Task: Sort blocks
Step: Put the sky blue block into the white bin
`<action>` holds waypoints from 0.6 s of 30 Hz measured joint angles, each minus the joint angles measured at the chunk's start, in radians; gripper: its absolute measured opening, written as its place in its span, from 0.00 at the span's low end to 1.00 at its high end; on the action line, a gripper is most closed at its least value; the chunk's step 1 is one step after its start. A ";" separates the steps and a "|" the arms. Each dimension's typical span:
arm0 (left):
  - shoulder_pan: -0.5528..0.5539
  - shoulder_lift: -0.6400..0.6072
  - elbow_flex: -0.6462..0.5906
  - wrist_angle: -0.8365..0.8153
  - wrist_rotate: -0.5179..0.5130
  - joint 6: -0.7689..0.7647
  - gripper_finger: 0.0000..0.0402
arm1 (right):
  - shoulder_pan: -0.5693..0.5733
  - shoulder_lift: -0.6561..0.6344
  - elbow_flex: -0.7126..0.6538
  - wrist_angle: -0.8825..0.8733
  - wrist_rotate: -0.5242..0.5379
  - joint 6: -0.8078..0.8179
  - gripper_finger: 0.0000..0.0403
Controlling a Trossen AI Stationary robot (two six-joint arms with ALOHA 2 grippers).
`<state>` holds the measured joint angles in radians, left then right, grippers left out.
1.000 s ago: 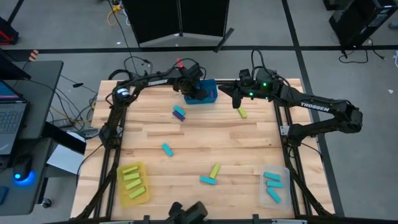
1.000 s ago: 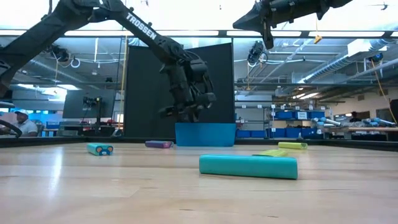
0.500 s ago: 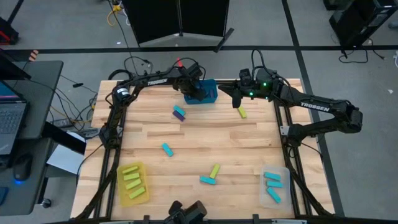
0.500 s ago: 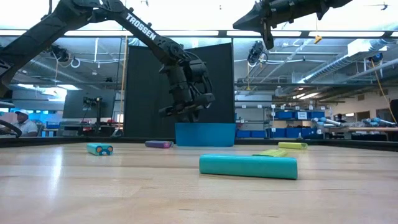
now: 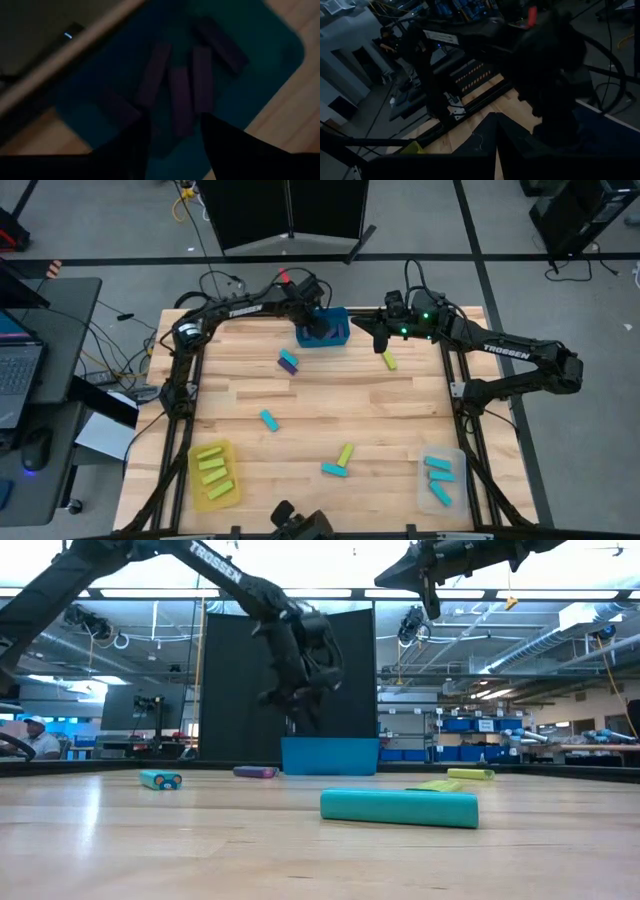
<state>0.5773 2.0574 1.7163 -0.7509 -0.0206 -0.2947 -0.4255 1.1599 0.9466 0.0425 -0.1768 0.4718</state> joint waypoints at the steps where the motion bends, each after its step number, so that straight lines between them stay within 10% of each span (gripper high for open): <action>1: -0.006 -0.015 -0.001 0.000 -0.027 0.003 0.44 | 0.000 -0.001 0.000 0.000 0.000 -0.001 0.05; 18: -0.157 -0.348 -0.421 0.478 -0.108 0.002 0.17 | 0.000 -0.013 0.000 -0.153 -0.008 -0.025 0.04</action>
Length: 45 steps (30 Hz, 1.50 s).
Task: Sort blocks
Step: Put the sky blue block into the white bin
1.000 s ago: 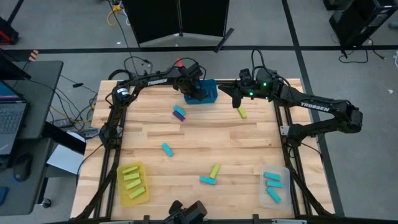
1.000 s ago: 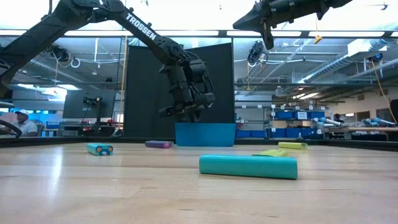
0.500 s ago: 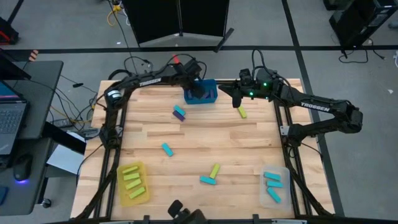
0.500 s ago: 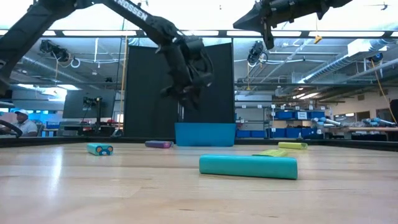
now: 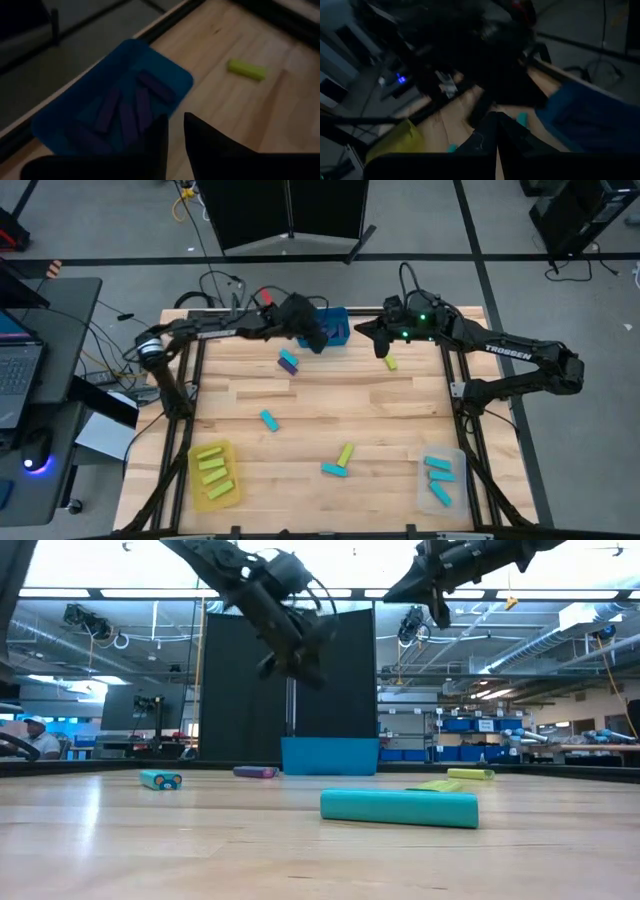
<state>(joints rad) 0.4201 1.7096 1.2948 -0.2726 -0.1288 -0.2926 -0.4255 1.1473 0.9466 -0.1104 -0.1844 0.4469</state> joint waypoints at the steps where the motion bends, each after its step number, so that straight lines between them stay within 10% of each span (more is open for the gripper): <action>1: -0.012 -0.026 -0.034 0.025 -0.013 0.002 0.16 | 0.000 0.000 0.000 -0.024 0.000 -0.001 0.04; 16: -0.092 -0.254 -0.420 0.354 -0.030 -0.052 0.14 | 0.069 0.000 0.000 -0.310 0.031 0.000 0.09; 45: -0.080 -0.279 -0.502 0.463 0.200 0.028 0.09 | 0.539 0.016 0.000 -0.727 0.164 0.525 0.41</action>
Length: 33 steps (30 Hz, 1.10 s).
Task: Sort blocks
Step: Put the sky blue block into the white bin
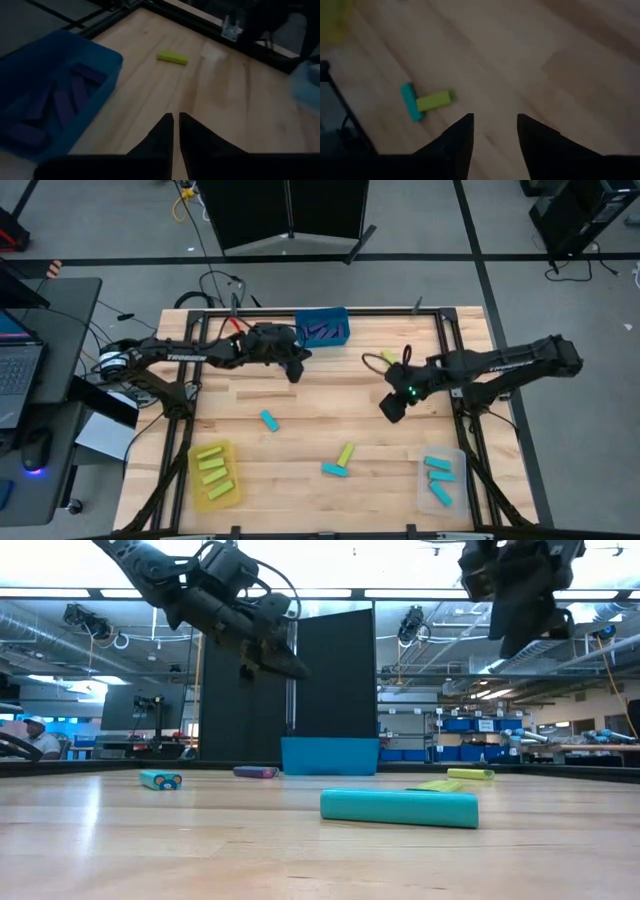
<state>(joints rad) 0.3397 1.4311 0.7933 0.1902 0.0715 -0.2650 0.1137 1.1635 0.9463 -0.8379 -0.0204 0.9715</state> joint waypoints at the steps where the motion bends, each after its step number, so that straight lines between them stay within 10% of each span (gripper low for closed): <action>1: 0.007 0.000 0.000 0.000 0.025 0.002 0.08 | 0.024 0.009 0.000 0.016 0.003 0.004 0.42; 14: 0.047 0.000 0.000 -0.069 0.178 0.110 0.02 | 0.287 0.310 0.082 0.359 -0.021 0.055 0.48; 27: 0.029 -0.162 -0.178 0.042 0.254 0.106 0.02 | 0.297 0.654 0.600 0.110 -0.031 -0.123 0.49; 33: -0.009 -0.255 -0.211 0.069 0.112 0.090 0.02 | 0.269 0.655 0.703 -0.181 -0.021 -0.356 0.50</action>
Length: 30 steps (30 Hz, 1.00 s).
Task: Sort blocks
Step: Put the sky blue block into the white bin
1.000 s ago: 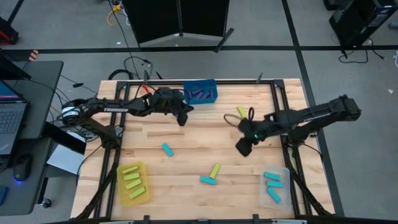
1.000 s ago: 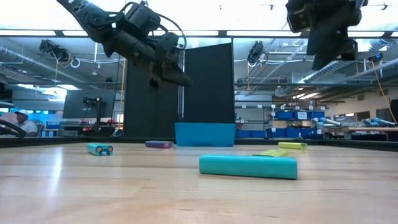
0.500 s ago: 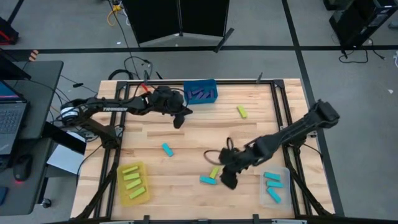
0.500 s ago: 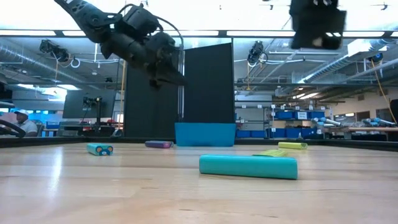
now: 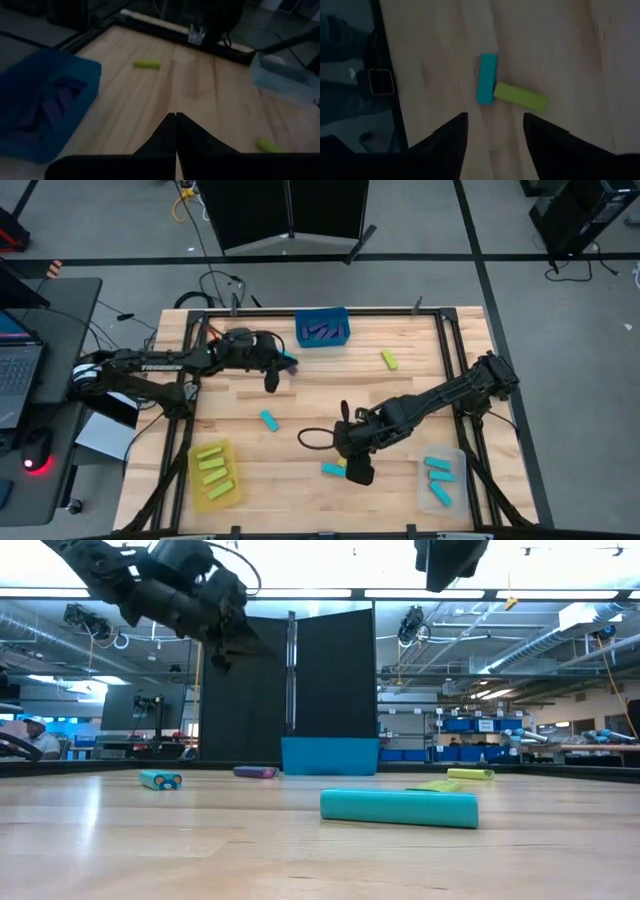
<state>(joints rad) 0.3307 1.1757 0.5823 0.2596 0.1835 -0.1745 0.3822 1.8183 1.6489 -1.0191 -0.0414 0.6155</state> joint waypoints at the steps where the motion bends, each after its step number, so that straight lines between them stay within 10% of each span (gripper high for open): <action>1: -0.010 -0.008 0.000 0.002 -0.006 0.000 0.02 | -0.006 -0.003 0.000 -0.001 0.000 -0.014 0.51; 30: -0.298 -0.038 -0.228 0.314 -0.040 -0.101 0.02 | 0.018 0.246 -0.001 0.236 0.043 0.155 0.53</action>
<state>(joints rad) 0.0332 1.1374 0.3546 0.5738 0.1437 -0.2752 0.4003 2.0643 1.6478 -0.7834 0.0012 0.7704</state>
